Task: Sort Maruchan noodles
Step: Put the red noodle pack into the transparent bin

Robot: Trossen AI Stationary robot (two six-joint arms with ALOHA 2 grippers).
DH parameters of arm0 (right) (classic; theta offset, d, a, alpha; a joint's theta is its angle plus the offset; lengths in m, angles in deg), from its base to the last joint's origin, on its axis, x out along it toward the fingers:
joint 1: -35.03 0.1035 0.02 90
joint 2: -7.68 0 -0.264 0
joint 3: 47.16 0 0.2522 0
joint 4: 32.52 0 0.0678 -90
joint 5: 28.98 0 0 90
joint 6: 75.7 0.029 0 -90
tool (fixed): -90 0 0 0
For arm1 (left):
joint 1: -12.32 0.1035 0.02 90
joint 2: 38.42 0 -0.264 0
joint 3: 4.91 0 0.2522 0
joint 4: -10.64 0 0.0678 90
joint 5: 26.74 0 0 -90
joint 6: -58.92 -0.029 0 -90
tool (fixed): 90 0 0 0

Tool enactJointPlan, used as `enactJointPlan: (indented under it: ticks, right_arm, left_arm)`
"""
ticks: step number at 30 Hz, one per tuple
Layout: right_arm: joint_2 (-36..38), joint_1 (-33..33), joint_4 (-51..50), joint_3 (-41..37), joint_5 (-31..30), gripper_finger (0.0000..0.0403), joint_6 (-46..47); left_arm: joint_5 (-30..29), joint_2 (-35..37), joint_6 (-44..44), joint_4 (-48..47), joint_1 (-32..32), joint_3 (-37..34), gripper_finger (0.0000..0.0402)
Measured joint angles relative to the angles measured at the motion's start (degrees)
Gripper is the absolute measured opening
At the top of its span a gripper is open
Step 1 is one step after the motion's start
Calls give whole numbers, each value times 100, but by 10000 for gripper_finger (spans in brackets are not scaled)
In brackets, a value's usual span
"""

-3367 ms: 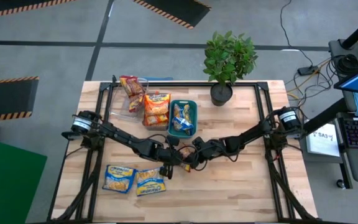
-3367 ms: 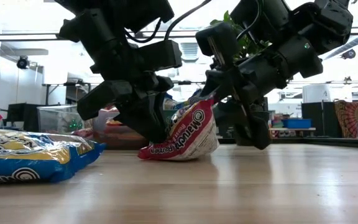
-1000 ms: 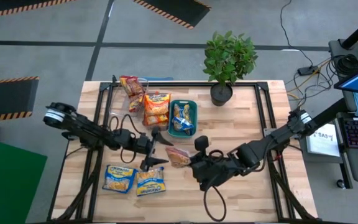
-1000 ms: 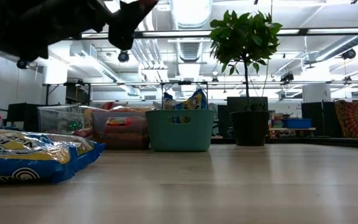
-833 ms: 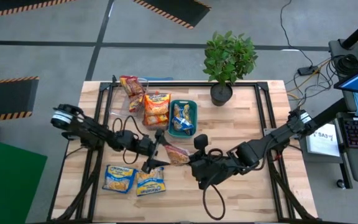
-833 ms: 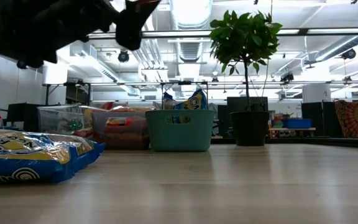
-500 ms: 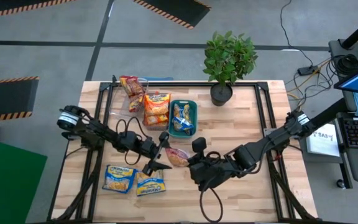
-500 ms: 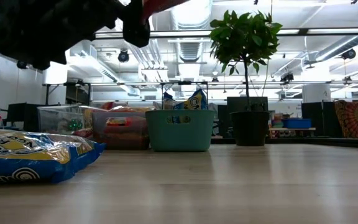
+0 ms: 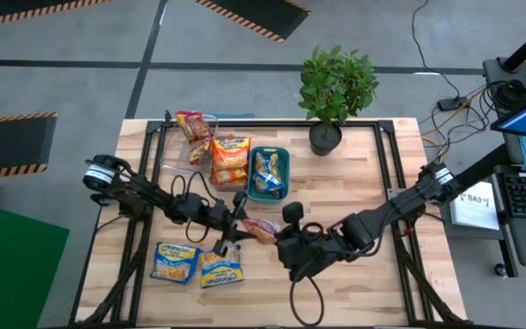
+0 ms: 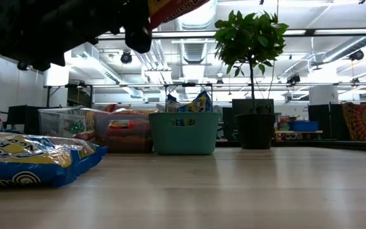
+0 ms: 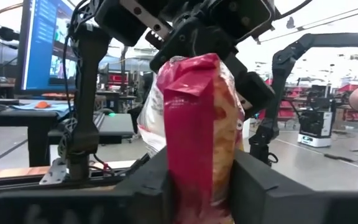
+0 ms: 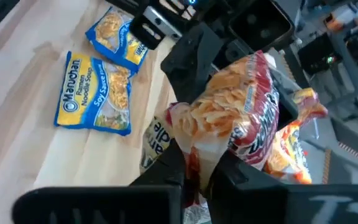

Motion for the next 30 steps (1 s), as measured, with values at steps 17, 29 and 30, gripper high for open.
enactJointPlan:
  ticks: [17,29,30]
  right_arm:
    - [625,-222,-723,-4,42,159,1781]
    - [1732,-831,-1625,-4,-35,221,2159]
    - [1801,-860,-1637,-4,-39,221,2159]
  left_arm:
    - [-205,243,-57,-61,15,-92,37]
    - [-4131,2560,-748,-4292,83,332,35]
    - [-4661,2780,-747,-5055,118,494,35]
